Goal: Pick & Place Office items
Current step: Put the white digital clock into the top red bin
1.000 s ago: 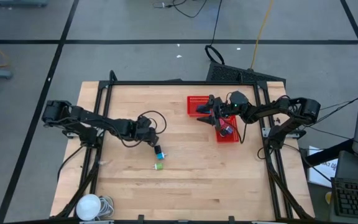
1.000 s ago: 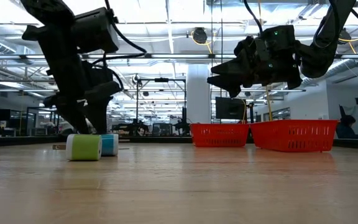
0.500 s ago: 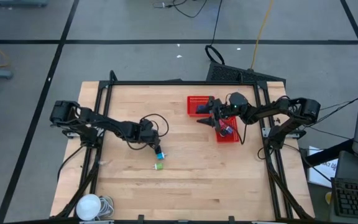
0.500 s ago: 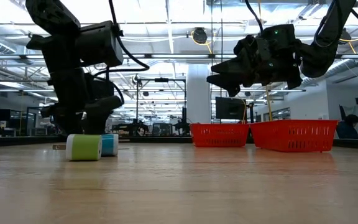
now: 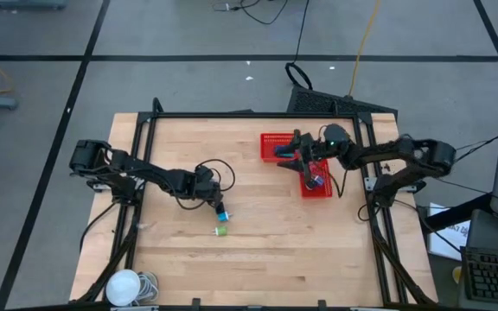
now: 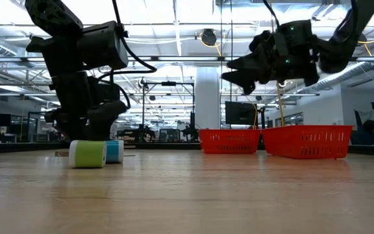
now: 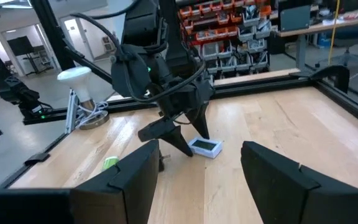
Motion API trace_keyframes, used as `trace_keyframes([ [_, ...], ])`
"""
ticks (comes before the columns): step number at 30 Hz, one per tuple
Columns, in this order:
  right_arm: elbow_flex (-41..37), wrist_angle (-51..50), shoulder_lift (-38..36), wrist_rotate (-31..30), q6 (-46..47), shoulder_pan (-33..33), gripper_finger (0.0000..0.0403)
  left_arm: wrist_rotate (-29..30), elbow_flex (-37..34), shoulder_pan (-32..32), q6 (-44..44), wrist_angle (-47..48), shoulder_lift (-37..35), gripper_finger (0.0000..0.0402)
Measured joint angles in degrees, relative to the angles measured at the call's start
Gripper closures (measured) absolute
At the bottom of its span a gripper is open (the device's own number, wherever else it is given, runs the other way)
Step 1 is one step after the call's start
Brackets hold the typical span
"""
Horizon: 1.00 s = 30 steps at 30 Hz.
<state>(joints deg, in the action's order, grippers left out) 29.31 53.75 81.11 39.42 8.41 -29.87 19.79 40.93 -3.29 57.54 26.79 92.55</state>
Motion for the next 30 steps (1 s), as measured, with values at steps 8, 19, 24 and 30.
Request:
trace_keyframes([
  [8,-0.01,-26.28,-20.13,1.19,-3.00,-4.14,0.0187,-0.07,-0.07,0.00,-1.09,-0.04,0.02,0.0119],
  [19,-0.04,-52.59,-40.34,-15.50,-10.72,-5.31,0.0187,-0.22,-0.07,0.00,-1.97,0.00,0.07,0.0119],
  [24,-3.14,-53.72,-45.91,-15.29,-10.04,-5.31,0.0187,-0.24,-0.09,0.00,-2.34,0.20,0.07,0.0119],
  [30,-9.66,-47.83,-50.96,-15.54,-5.95,-5.31,0.0189,-0.28,-0.09,0.00,-2.72,0.48,0.09,0.0119],
])
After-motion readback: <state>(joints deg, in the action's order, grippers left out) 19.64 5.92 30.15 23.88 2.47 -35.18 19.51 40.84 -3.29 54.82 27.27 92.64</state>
